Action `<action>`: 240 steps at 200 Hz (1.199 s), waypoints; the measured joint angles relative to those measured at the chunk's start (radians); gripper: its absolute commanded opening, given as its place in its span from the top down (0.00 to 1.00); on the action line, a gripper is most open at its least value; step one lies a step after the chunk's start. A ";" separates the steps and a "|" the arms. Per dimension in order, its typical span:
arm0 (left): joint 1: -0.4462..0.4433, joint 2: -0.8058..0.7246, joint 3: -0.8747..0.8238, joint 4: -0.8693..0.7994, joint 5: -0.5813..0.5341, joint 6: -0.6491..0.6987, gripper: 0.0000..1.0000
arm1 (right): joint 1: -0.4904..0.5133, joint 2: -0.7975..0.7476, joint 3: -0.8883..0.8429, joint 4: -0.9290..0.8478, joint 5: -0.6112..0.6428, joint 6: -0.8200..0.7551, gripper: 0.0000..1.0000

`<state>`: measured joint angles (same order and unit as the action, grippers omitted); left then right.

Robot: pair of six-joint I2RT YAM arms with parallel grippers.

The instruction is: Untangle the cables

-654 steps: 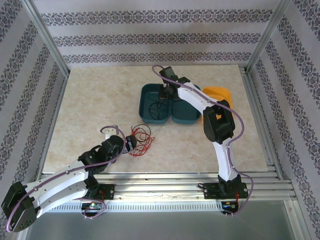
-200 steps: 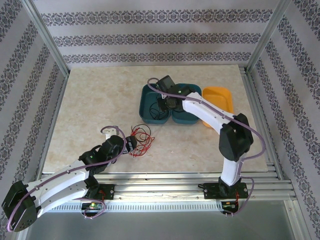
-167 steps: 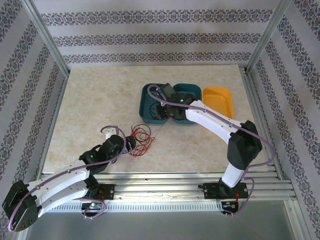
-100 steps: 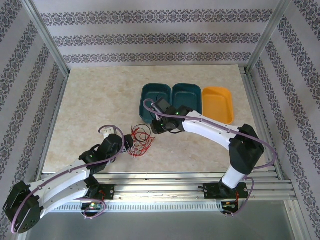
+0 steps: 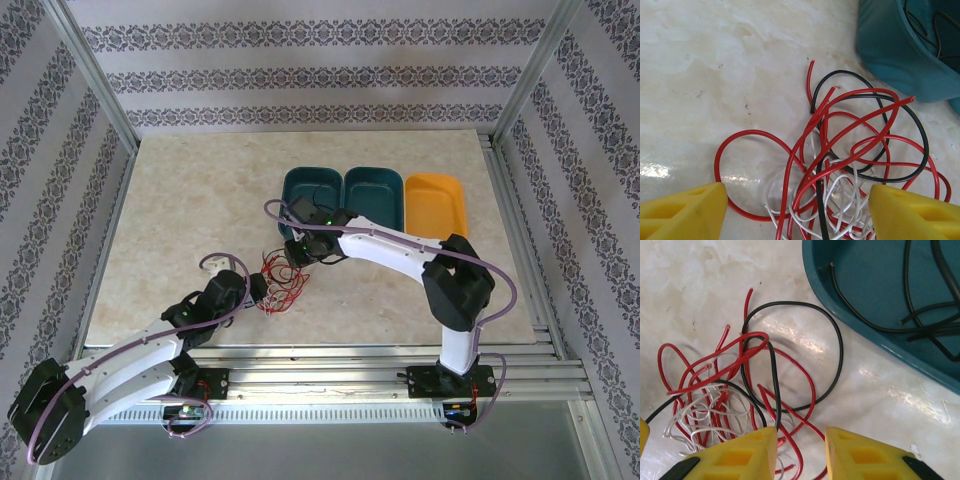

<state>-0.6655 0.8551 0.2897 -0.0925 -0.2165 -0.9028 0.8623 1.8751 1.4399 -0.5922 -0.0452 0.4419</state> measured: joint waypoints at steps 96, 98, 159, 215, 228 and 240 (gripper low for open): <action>0.000 0.053 -0.002 0.042 0.015 0.000 0.30 | 0.018 0.083 0.040 0.019 -0.059 0.001 0.71; 0.000 0.053 -0.002 0.042 0.016 0.000 0.30 | 0.018 0.084 0.040 0.019 -0.059 0.001 0.71; 0.000 0.058 -0.002 0.057 0.025 0.000 0.30 | 0.018 0.100 0.049 0.022 -0.071 0.005 0.87; 0.000 0.085 -0.002 0.069 0.026 0.000 0.30 | 0.018 0.100 0.052 0.022 -0.086 0.006 1.00; 0.000 0.095 -0.002 0.078 0.027 0.000 0.30 | 0.018 0.100 0.052 0.024 -0.097 0.006 1.00; 0.000 0.104 -0.002 0.083 0.029 0.000 0.30 | 0.018 0.100 0.052 0.029 -0.106 0.006 1.00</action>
<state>-0.6655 0.9592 0.2878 -0.0097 -0.1871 -0.9028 0.8799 1.9751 1.4921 -0.5636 -0.1509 0.4480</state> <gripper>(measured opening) 0.702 0.041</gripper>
